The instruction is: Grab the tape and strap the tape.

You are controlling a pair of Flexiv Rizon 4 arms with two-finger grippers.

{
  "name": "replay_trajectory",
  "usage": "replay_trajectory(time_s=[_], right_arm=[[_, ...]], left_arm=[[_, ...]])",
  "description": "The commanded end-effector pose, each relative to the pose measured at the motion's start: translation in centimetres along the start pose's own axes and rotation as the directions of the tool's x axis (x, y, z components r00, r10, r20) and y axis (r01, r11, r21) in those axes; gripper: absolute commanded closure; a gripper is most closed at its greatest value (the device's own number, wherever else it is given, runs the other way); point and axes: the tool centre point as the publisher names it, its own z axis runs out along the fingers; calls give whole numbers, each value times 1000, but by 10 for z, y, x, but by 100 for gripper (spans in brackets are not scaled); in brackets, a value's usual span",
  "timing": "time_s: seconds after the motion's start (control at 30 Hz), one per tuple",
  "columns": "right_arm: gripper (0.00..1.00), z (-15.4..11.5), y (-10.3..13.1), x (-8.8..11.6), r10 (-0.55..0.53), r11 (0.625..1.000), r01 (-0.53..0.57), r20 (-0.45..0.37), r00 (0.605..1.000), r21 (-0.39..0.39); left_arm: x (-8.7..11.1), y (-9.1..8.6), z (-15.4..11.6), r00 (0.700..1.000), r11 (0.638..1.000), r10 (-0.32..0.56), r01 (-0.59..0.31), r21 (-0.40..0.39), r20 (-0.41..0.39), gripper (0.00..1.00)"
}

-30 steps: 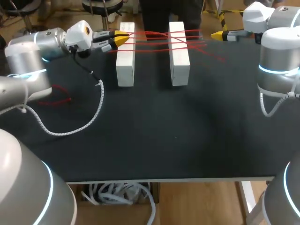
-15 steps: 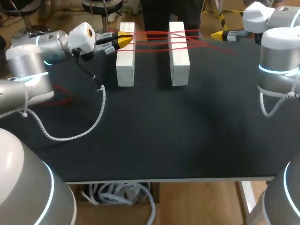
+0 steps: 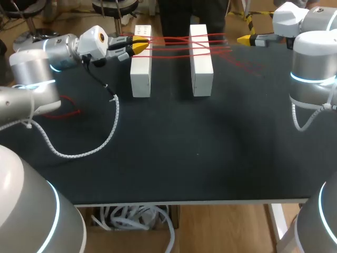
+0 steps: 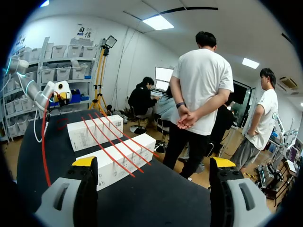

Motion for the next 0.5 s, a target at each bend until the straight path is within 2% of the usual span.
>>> replay_trajectory(time_s=[0.03,0.1,0.2,0.33,0.37,0.4,0.47,0.5], right_arm=[[0,-13,5,5,111,992,-112,24,993,49],[0,-23,10,8,226,967,-231,53,973,109],[0,-39,19,12,340,927,-353,112,934,130],[0,-60,30,15,448,883,-464,175,877,68],[0,-66,32,17,472,875,-483,164,866,35],[0,-71,34,20,485,872,-489,193,853,-29],[0,-84,39,25,500,862,-464,191,845,-205],[0,-89,40,28,487,860,-422,217,846,-285]], left_arm=[[-2,2,-1,1000,1000,0,0,4,-7,100],[-2,2,-1,1000,1000,0,0,4,-7,100],[-2,2,-1,1000,1000,0,0,4,-7,100],[-2,2,-1,1000,1000,0,0,4,-7,100],[-2,2,-1,1000,1000,0,0,4,-7,100],[-2,2,-1,1000,1000,0,0,4,-7,100],[-2,2,-1,1000,1000,0,0,4,-7,100],[-2,2,-1,1000,1000,0,0,4,-7,100]])
